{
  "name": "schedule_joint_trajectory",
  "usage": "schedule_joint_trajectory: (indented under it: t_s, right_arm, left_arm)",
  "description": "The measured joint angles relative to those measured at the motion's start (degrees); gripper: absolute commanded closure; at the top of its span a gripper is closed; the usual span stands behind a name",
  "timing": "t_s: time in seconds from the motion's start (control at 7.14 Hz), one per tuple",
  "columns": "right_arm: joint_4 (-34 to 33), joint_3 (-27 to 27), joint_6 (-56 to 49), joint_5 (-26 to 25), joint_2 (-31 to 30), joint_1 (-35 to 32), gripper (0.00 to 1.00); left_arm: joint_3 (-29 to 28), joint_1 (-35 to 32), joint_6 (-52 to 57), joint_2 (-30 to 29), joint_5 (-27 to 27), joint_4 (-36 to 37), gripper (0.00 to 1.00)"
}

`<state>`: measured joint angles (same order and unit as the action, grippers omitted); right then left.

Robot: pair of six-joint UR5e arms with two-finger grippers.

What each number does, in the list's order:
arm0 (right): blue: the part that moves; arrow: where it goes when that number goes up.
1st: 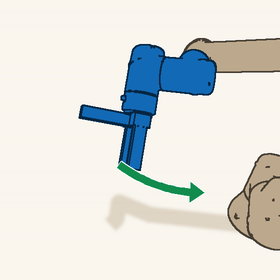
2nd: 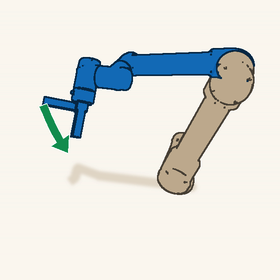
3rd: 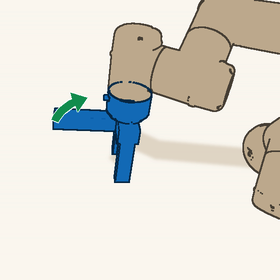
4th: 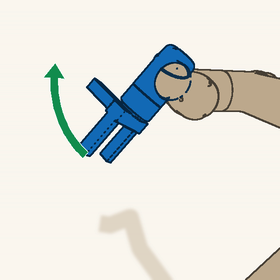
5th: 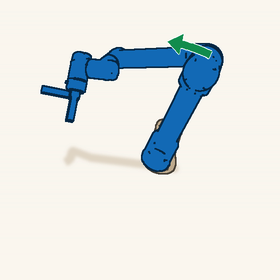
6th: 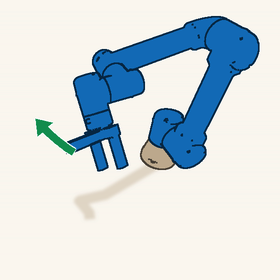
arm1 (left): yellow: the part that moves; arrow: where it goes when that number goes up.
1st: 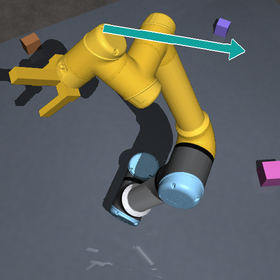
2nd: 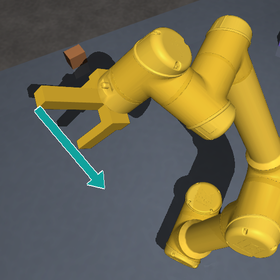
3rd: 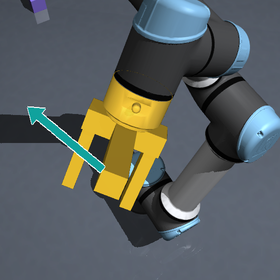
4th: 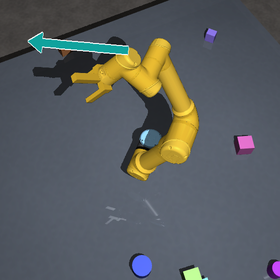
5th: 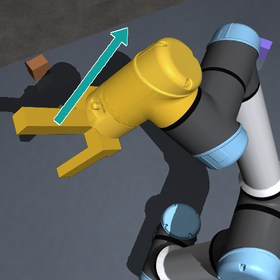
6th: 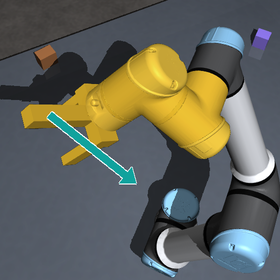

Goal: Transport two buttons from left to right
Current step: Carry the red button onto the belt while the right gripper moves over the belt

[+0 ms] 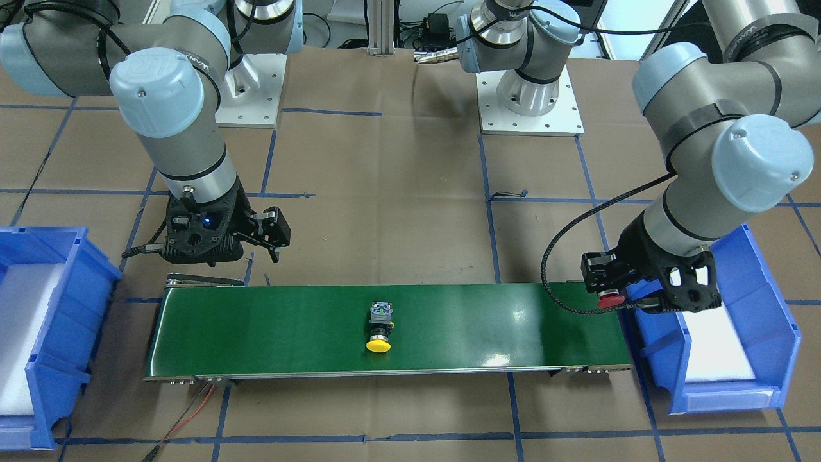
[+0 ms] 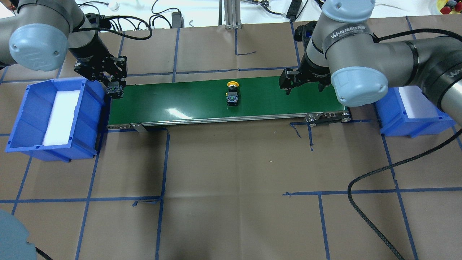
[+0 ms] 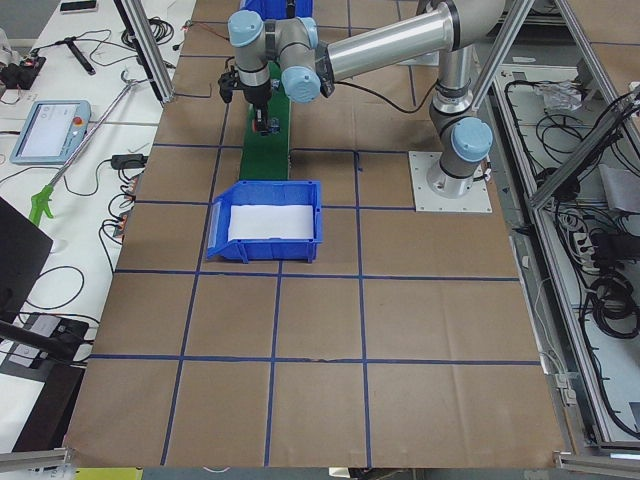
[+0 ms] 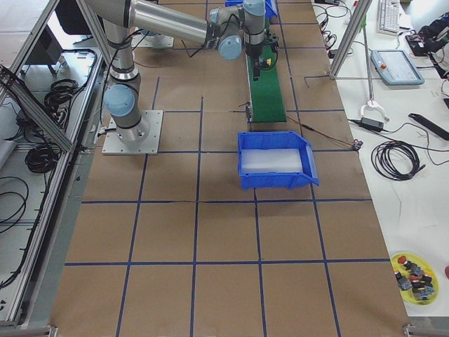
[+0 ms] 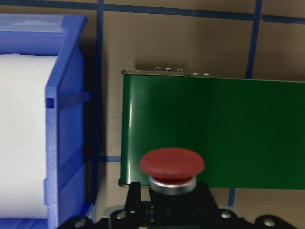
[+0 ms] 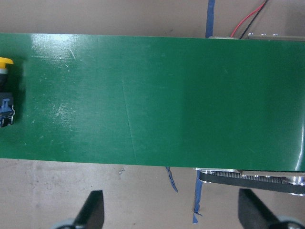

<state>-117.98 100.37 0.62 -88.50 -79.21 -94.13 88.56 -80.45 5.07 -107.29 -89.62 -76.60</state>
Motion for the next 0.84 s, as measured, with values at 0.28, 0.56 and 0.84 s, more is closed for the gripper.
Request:
schedule_joint_trajectory:
  t_s: [0.28, 0.56, 0.84]
  right_arm:
    - [-0.21, 0.0, -0.06, 0.0, 0.31, 0.0, 0.0]
    - [-0.26, -0.04, -0.34, 0.0, 0.82, 0.0, 0.0]
    - [-2.23, -0.04, -0.5, -0.06, 2.17, 0.0, 0.0]
  left_arm:
    - [0.61, -0.6, -1.72, -2.55, 0.05, 0.51, 0.86]
    - [1.03, -1.37, -1.45, -4.85, 0.06, 2.64, 0.86]
    - [1.32, -1.74, 1.73, -8.05, -0.02, 7.04, 0.86]
